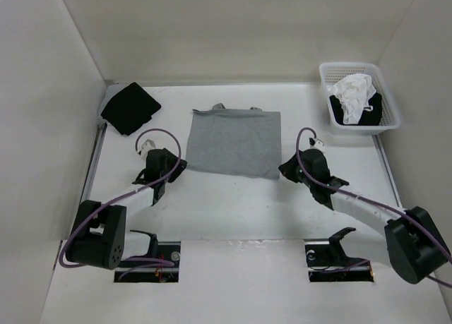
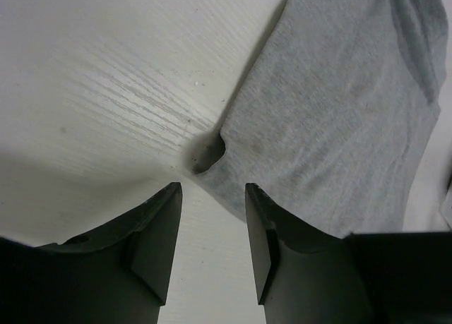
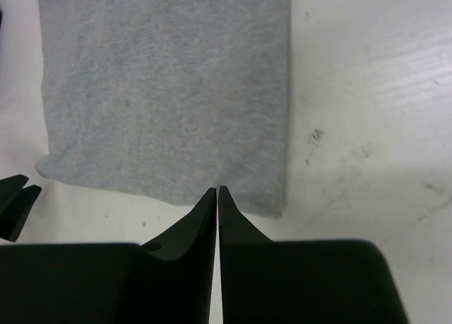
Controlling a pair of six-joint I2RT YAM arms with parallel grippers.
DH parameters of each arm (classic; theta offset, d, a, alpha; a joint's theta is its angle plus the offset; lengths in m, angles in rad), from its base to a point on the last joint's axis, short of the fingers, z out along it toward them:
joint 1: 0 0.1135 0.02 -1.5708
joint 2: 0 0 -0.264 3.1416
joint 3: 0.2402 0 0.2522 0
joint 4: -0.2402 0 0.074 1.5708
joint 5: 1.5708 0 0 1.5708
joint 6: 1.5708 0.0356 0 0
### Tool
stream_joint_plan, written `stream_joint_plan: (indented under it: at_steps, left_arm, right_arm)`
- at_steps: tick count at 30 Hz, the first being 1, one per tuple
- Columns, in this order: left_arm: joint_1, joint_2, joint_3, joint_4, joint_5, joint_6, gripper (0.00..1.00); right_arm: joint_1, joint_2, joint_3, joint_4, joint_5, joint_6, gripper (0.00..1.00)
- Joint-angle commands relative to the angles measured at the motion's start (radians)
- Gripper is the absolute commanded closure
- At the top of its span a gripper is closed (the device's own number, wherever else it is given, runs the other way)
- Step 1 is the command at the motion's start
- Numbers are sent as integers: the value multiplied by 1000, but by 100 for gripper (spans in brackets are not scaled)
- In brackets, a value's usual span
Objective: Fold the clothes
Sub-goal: Fold the tank top
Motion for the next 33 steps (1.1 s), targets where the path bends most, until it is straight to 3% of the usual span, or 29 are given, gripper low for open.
stream_joint_plan:
  at_steps: [1,5,8,12,23,31,33]
  left_arm:
    - [13,22,-7,89,71,-19,60]
    - [19,105,-1,138,81,-37,62]
    - [19,142,13,145,83,-45,70]
    - [23,139,0,148,56,-60,73]
    - [23,71,-60,150,-11,-83,71]
    - [14,165,-24,190,32,-71,77]
    - [13,189,-17,208,46,-71,84]
  right_arm:
    - [18,-79,-57,87,47,44,90]
    - [18,-139,-123,83,45,62,83]
    - [18,-165,-159,81,45,74,76]
    - [10,-181,-182,66,48,87,68]
    - [29,-44,-159,124,45,110,64]
    - [35,26,-151,170,42,116,63]
    - [38,36,-149,176,45,122,61]
